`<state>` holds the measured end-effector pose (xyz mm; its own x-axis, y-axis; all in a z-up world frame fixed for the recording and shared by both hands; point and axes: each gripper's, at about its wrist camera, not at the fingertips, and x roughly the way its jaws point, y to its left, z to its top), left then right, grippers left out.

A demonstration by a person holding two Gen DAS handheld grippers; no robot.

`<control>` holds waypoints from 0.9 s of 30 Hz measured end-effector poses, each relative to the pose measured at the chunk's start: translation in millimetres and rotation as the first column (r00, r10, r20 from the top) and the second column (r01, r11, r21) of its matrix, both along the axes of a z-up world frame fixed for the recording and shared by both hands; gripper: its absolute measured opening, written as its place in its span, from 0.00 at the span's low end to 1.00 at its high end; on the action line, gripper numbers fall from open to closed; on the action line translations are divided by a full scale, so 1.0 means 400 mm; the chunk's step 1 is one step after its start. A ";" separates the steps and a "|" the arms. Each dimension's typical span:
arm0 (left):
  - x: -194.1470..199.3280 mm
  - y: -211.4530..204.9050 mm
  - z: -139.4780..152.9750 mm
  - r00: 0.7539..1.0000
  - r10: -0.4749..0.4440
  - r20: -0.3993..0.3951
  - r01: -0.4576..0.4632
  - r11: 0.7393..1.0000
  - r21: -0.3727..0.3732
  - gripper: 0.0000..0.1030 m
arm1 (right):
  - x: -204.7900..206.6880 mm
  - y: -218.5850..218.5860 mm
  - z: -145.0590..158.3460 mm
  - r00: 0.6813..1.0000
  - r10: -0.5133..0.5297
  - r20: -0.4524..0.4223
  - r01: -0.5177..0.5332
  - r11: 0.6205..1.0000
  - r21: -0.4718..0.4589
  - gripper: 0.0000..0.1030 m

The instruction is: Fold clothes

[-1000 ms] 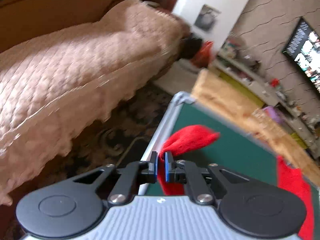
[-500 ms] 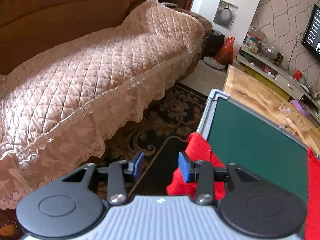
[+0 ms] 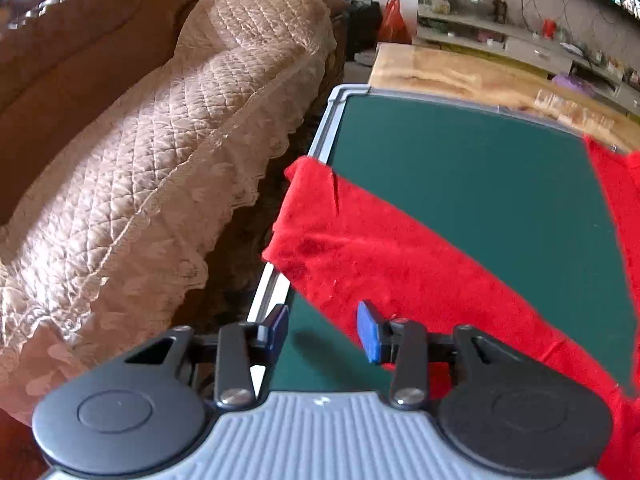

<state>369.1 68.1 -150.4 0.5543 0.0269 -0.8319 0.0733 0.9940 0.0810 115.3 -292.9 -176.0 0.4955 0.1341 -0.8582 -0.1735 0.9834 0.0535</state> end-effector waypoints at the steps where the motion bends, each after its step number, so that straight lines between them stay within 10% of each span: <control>1: -0.003 0.001 0.001 1.000 0.008 -0.003 -0.008 1.000 0.003 0.45 | 0.000 -0.001 0.001 1.000 -0.001 -0.002 0.001 1.000 0.002 0.89; 8: -0.137 -0.087 0.052 0.991 -0.135 0.009 0.136 0.986 -0.096 0.44 | -0.029 -0.036 0.041 0.996 -0.059 0.061 0.059 0.998 -0.001 0.89; 15: -0.299 -0.291 0.078 0.896 -0.443 0.042 0.445 0.890 -0.103 0.44 | -0.069 -0.114 0.060 0.975 -0.209 0.077 0.210 0.978 -0.008 0.85; 21: -0.308 -0.333 0.012 0.881 -0.471 -0.039 0.469 0.881 -0.059 0.45 | -0.091 -0.172 0.035 0.960 -0.270 0.067 0.270 0.963 0.010 0.83; 27: -0.333 -0.299 0.014 0.920 -0.390 -0.032 0.388 0.921 -0.041 0.45 | -0.103 -0.174 -0.009 0.971 -0.239 0.012 0.239 0.969 -0.060 0.83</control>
